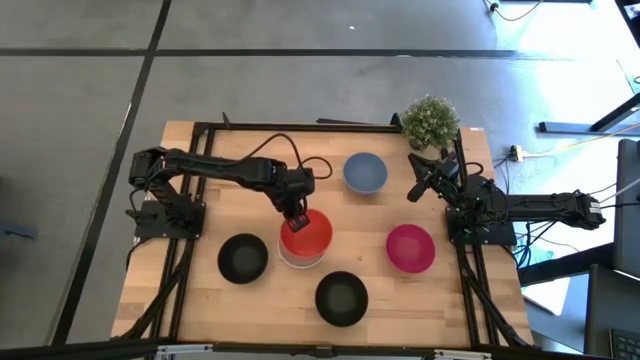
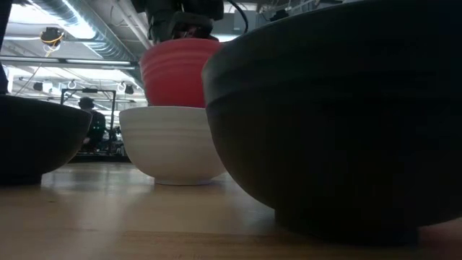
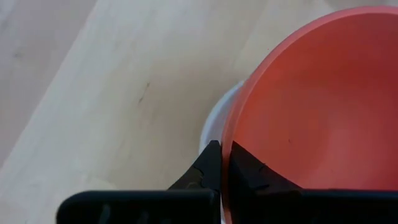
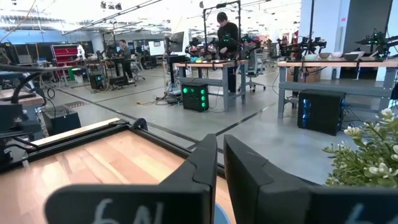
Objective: Nest bowls inside each other
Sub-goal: Stack the orange bowl on top of the white bowl
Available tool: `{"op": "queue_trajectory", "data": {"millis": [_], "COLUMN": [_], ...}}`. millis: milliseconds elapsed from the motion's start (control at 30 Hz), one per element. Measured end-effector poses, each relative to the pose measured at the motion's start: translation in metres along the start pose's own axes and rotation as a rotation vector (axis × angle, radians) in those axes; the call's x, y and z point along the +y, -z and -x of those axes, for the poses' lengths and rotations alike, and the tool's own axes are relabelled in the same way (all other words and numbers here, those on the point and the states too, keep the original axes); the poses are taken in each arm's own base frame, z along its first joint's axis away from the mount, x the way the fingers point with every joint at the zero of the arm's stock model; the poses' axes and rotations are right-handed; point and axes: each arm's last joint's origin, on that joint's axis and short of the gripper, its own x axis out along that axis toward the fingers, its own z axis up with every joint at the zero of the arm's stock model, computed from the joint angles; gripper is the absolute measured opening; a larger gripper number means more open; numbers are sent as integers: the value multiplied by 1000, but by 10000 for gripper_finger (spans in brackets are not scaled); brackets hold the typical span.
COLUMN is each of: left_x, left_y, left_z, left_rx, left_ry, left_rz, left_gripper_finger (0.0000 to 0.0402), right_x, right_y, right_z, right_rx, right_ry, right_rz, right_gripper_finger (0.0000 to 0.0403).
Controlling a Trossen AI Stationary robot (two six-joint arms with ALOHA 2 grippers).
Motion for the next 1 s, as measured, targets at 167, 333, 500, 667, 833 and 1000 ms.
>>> {"op": "queue_trajectory", "data": {"millis": [167,333,500,667,833,1000], "left_x": [3,2,2,2,2,6], "left_y": [8,9,7,7,7,8], "left_z": [0,0,0,0,0,1], "left_rx": [76,58,40,38,38,58], "left_ry": [-40,-72,-68,-69,-70,-103], "left_rz": [18,13,19,34,23,60], "left_gripper_finger": [4,39,60,79,99,116], "right_x": [0,0,0,0,0,0], "right_y": [0,0,0,0,0,0], "right_z": [0,0,0,0,0,0], "right_rx": [0,0,0,0,0,0], "right_ry": [0,0,1,0,0,0], "right_rz": [0,1,1,1,1,1], "right_gripper_finger": [32,32,32,32,32,32]}}
